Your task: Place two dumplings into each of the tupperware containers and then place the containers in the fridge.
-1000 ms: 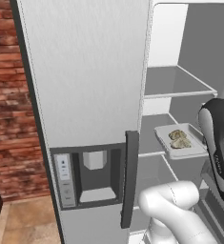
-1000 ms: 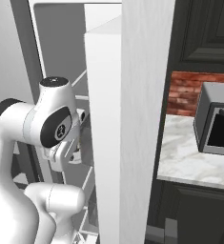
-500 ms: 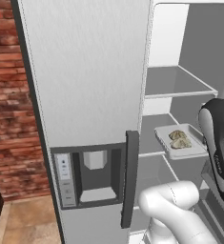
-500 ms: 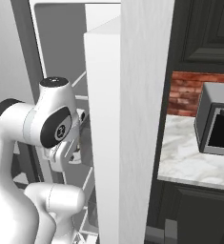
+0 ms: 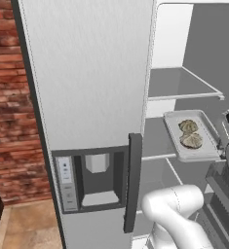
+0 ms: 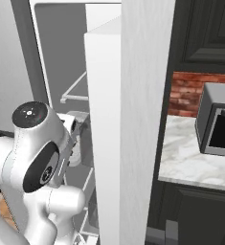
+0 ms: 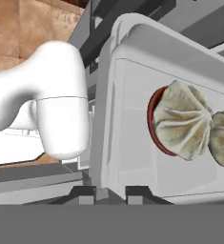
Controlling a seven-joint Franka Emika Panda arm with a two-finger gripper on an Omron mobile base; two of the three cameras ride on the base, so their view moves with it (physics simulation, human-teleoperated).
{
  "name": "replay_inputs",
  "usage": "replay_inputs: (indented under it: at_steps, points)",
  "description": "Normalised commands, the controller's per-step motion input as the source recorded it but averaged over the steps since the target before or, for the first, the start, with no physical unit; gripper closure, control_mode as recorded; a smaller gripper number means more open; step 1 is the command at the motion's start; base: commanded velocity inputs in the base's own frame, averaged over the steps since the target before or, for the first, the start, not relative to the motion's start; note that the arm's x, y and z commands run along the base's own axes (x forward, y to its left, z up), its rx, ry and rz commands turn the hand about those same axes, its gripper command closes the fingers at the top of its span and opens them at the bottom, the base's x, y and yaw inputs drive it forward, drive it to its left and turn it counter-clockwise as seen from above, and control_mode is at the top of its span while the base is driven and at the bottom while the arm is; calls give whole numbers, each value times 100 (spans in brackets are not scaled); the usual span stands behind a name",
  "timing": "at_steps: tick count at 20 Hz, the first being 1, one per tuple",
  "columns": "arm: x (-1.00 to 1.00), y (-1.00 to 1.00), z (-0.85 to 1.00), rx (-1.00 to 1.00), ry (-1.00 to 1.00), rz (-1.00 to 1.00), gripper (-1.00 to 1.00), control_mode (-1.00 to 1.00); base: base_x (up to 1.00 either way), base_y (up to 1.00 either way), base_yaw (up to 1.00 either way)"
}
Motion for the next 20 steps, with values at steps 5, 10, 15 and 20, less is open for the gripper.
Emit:
replay_inputs:
  at_steps: [5,10,15,20]
  points:
    - [0,0,75,0,-21,0,100,-100,0,0,0]
    - [27,-1,64,0,-4,0,100,-100,0,0,0]
    - [76,0,65,0,0,7,100,-100,0,0,0]
    - [100,0,24,0,3,17,100,-100,0,0,0]
